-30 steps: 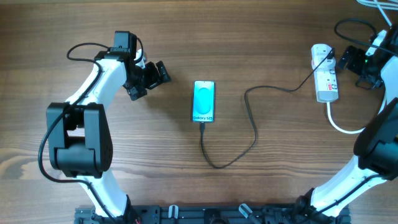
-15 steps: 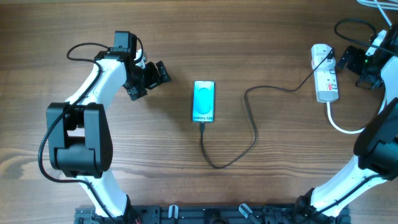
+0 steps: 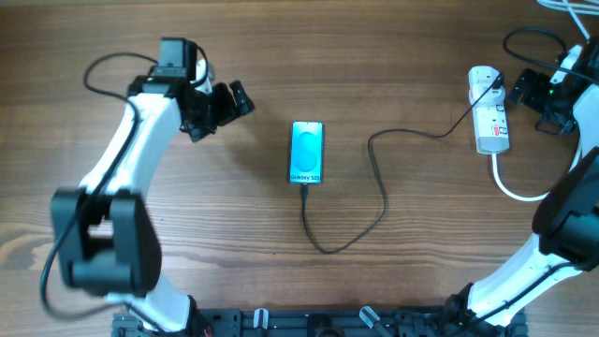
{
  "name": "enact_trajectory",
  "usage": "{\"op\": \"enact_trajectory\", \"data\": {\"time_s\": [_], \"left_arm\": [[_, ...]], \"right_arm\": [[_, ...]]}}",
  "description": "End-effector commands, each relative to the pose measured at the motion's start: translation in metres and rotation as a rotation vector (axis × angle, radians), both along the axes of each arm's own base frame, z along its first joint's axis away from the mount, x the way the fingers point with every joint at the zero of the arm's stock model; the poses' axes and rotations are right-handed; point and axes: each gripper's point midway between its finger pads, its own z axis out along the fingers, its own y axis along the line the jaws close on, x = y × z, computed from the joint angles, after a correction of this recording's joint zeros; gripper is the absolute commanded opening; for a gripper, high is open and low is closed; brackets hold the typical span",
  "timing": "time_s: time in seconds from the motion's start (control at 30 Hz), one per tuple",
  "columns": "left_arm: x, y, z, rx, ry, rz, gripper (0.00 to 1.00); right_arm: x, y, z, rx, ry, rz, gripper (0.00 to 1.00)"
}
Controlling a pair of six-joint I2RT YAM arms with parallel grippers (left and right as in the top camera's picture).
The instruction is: Plug charger to phone and switch on socket
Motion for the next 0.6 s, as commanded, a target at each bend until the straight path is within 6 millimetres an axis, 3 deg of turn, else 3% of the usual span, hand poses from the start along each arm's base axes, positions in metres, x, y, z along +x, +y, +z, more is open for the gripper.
{"op": "enact_trajectory", "data": {"time_s": [0.0, 0.1, 0.17, 0.23, 0.3, 0.4, 0.57], "left_arm": [[0.005, -0.001, 0.061, 0.074, -0.242, -0.121, 1.00], [0.012, -0.012, 0.089, 0.143, -0.411, -0.212, 1.00], [0.014, -0.019, 0.088, 0.146, -0.479, -0.219, 1.00], [0.011, -0.026, 0.074, 0.137, -0.540, -0.227, 1.00], [-0.004, -0.032, 0.039, 0.126, -0.579, -0.240, 1.00], [-0.024, -0.031, 0.006, 0.120, -0.593, -0.237, 1.00], [-0.077, -0.018, -0.042, 0.129, -0.590, -0.221, 1.00]], "right_arm": [[0.001, 0.001, 0.006, 0.000, -0.019, 0.015, 1.00], [0.001, 0.001, 0.006, 0.000, -0.020, 0.015, 1.00], [0.001, 0.001, 0.006, 0.000, -0.020, 0.015, 1.00], [0.001, 0.001, 0.007, 0.000, -0.020, 0.015, 1.00], [0.001, 0.001, 0.006, 0.000, -0.020, 0.015, 1.00], [0.001, 0.001, 0.007, 0.000, -0.020, 0.015, 1.00], [0.001, 0.000, 0.007, 0.000, -0.020, 0.015, 1.00]]}}
